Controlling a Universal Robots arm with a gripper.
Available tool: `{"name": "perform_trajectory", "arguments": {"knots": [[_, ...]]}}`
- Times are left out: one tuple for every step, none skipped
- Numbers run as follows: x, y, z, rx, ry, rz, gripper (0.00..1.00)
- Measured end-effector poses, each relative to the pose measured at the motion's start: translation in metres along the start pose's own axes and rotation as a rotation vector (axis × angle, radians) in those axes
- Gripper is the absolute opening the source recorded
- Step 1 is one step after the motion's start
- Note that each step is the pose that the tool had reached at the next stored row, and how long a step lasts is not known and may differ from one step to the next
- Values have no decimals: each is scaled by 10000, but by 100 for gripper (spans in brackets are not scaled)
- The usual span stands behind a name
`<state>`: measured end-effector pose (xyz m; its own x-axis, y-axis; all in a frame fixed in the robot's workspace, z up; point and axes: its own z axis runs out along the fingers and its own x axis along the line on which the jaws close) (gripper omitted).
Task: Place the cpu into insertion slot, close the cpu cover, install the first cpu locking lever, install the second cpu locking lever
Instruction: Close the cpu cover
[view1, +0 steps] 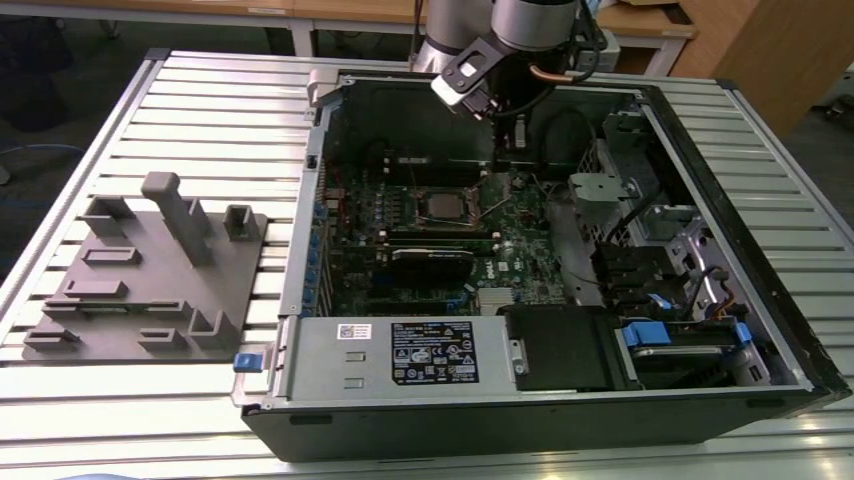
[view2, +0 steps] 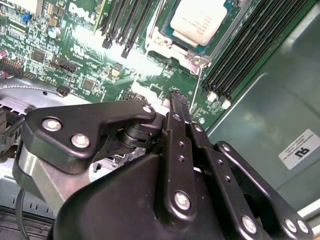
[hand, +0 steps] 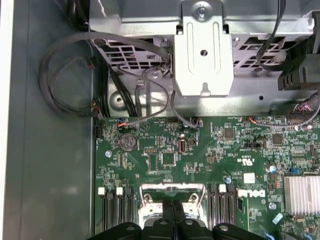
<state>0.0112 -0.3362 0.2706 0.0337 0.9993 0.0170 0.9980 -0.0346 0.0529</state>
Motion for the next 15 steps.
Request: {"name": "perform_trajectory", "arguments": {"knots": [[0,12,1,0,0,0,10],[1,23,2,0,0,-1,10],[1,35,3,0,0,0,10],[2,47,5,0,1,0,10],[2,59,6,0,1,0,10],[2,71,7,0,0,0,10],[3,84,8,0,0,0,10],[3,96,9,0,0,-1,10],[4,108,10,0,0,-1,10],[5,121,12,0,0,1,10],[5,134,13,0,0,0,10],[6,146,14,0,0,0,10],[6,158,15,0,1,0,10],[7,171,17,0,0,0,10],[7,184,18,0,1,-1,10]]}}
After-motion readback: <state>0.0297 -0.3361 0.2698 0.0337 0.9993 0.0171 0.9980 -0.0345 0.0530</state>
